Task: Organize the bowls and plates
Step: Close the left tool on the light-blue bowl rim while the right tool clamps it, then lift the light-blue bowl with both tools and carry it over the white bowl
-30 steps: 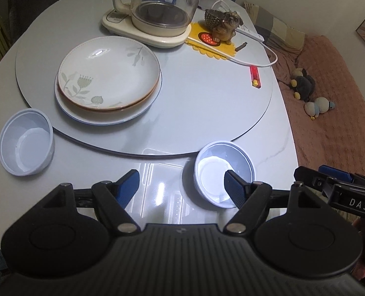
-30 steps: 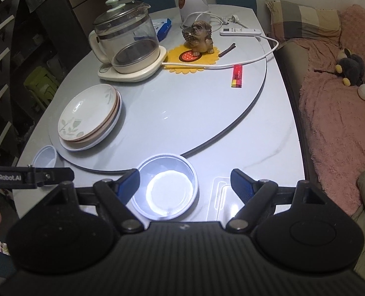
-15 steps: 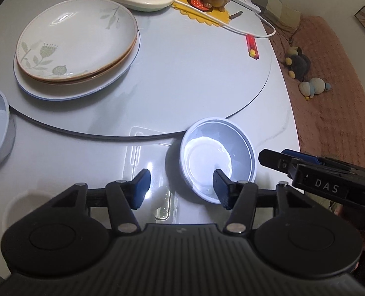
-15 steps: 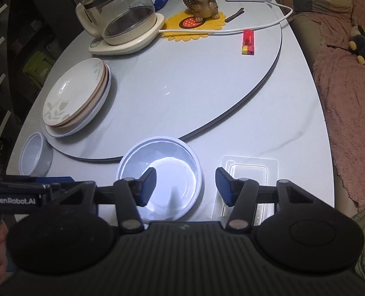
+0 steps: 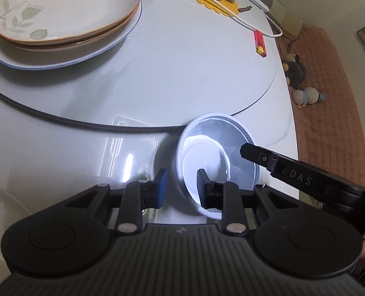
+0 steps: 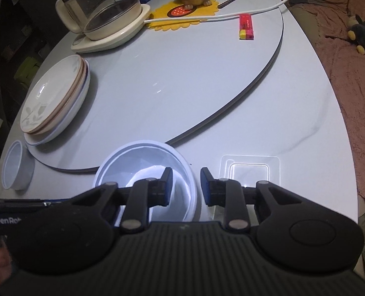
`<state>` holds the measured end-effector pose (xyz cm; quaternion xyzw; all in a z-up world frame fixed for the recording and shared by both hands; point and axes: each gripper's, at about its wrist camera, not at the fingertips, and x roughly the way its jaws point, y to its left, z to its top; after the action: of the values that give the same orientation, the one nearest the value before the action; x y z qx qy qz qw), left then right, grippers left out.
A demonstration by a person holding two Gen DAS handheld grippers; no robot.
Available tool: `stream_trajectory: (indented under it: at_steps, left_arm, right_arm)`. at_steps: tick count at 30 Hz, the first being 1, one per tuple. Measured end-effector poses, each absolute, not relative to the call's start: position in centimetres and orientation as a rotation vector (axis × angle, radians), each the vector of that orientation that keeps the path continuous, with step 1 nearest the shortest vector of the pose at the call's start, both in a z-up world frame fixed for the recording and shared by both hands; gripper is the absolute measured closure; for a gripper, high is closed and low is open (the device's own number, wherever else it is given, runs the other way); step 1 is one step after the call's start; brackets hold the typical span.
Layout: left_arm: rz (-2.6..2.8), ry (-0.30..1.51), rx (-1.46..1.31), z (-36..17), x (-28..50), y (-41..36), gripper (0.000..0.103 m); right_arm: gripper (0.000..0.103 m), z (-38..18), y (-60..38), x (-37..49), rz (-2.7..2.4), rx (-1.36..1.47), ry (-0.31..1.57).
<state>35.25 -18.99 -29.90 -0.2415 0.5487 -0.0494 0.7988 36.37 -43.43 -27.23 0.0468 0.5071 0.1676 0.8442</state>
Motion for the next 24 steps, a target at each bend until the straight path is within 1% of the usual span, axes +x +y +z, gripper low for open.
stream_trajectory:
  at_steps: [2,4,10,14,24]
  left_arm:
    - [-0.103,1.165,-0.515,-30.2,35.4,-19.1,0.077]
    - [-0.100,1.158,-0.529,-30.5,35.3,-19.2,0.079]
    - [-0.101,1.158,-0.540,-30.4,35.5,-19.3,0.080]
    - [-0.102,1.148,-0.531,-28.8,35.2,-19.0,0.080]
    - [-0.082,1.113,-0.559,-23.7,33.4,-18.0,0.080]
  right_arm:
    - [0.085,-27.6,-43.2,36.4,0.354,0.102,1.067]
    - [0.087,-27.9,-43.1,36.4,0.358,0.114,1.067]
    - [0.088,-28.0,-43.4,36.3,0.353,0.137,1.056]
    - [0.088,-26.9,-43.3,36.0,0.350,0.142,1.058]
    - [0.087,-22.2,-42.7,34.8,0.374,0.159,1.048]
